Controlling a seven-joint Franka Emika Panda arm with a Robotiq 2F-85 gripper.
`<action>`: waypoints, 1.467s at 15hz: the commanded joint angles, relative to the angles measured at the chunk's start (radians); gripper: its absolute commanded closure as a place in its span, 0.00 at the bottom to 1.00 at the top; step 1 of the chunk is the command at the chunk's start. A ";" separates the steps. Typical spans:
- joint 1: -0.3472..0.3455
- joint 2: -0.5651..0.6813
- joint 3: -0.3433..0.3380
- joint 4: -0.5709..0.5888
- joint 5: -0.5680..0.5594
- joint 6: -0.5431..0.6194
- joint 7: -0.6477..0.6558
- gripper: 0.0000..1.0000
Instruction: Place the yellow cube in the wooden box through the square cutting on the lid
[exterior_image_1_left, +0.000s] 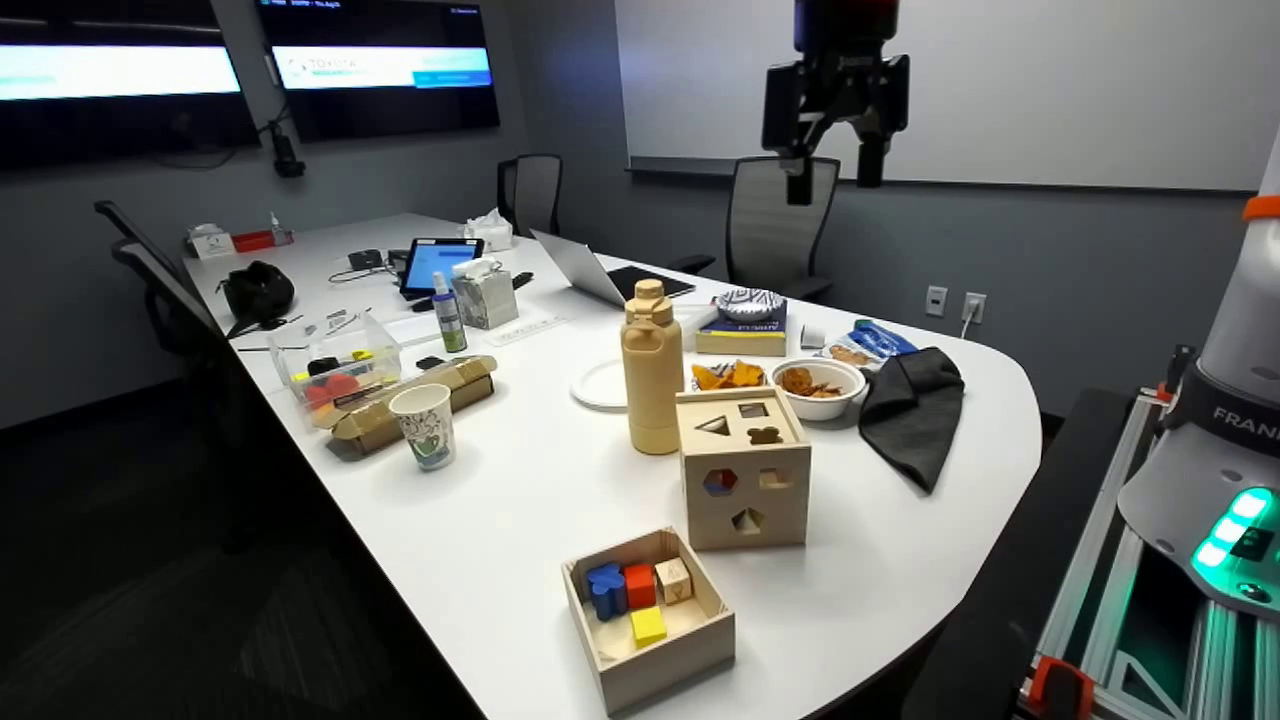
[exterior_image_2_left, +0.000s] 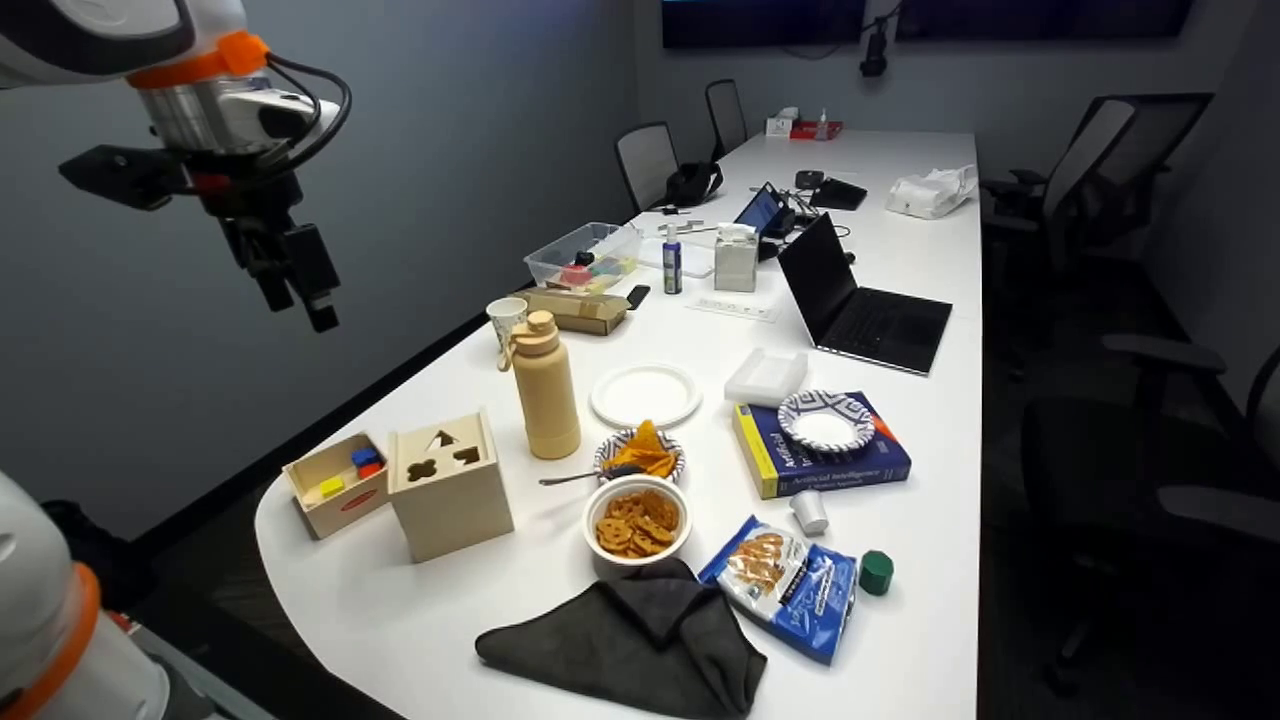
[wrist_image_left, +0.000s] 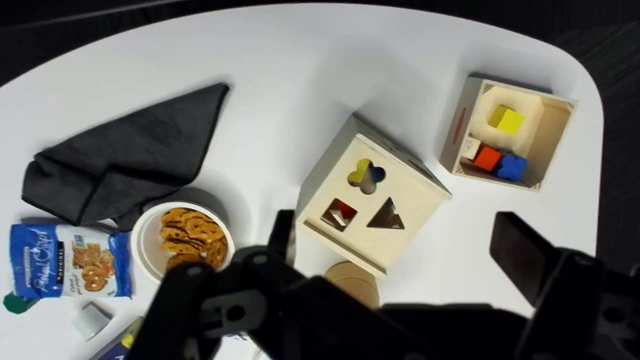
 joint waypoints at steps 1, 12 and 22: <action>0.024 0.248 0.092 0.129 0.047 0.121 0.108 0.00; 0.098 0.907 0.258 0.344 -0.068 0.569 0.615 0.00; 0.377 1.207 0.007 0.432 -0.026 0.762 0.822 0.00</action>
